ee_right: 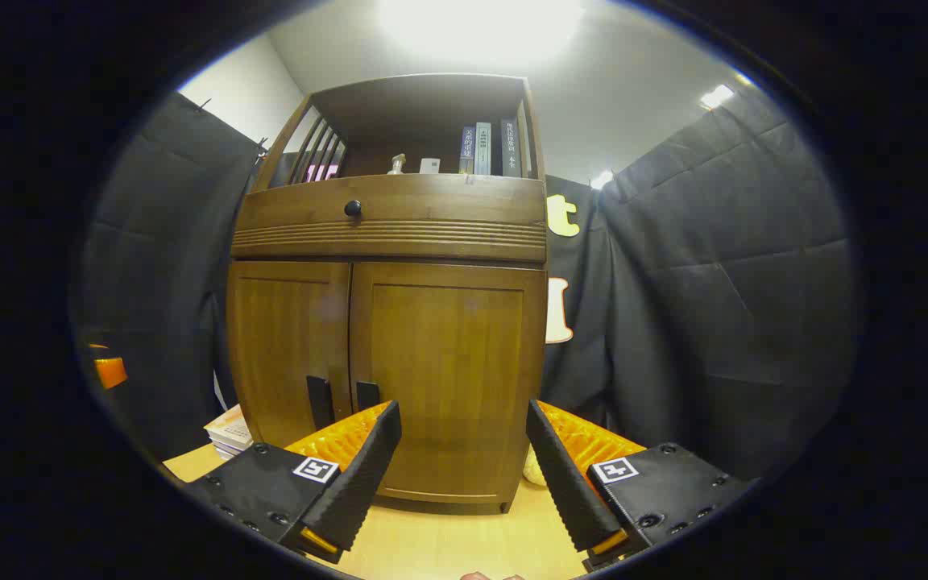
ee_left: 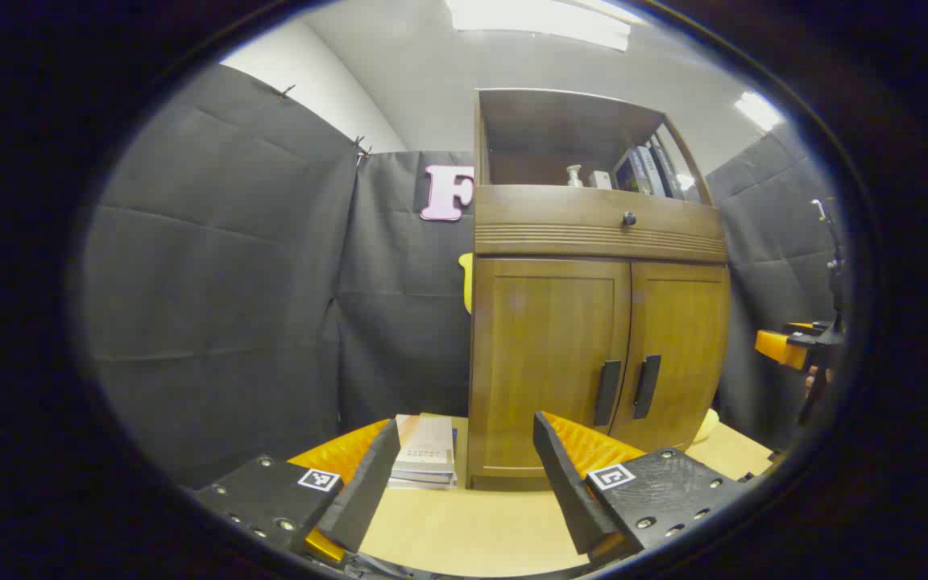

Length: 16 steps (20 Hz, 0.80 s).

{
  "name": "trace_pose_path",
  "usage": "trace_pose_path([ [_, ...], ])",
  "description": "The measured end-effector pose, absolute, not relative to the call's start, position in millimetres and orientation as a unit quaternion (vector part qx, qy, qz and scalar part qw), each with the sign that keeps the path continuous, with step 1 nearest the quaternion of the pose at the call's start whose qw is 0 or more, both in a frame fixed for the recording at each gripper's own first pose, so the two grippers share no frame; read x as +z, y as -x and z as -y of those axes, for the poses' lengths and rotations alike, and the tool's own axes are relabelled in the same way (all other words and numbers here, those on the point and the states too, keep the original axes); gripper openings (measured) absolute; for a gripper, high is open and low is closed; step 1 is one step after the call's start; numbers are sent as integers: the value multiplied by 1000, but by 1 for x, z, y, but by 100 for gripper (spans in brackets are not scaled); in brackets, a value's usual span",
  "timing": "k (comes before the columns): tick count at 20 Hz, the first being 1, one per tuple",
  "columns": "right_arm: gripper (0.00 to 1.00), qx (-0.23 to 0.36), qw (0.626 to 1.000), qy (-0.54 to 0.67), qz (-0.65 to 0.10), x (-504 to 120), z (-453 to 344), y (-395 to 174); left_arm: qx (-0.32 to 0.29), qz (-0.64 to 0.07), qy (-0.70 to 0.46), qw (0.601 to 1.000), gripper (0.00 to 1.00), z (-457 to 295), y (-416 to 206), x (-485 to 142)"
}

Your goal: Open the right door of the double-door shoe cabinet with the right hand, and open the left door with the left hand.

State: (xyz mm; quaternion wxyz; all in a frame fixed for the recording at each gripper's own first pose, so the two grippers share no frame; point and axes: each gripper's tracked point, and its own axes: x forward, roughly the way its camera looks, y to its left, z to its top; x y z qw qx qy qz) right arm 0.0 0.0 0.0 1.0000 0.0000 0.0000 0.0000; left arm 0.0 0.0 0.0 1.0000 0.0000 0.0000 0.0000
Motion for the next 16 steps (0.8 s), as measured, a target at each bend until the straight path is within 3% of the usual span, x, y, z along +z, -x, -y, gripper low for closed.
trace_pose_path([
  [16, 99, 19, 999, -27, -30, -5, -27, 0, -1, -23, 7, 1000, 96, 1, 16, -30],
])
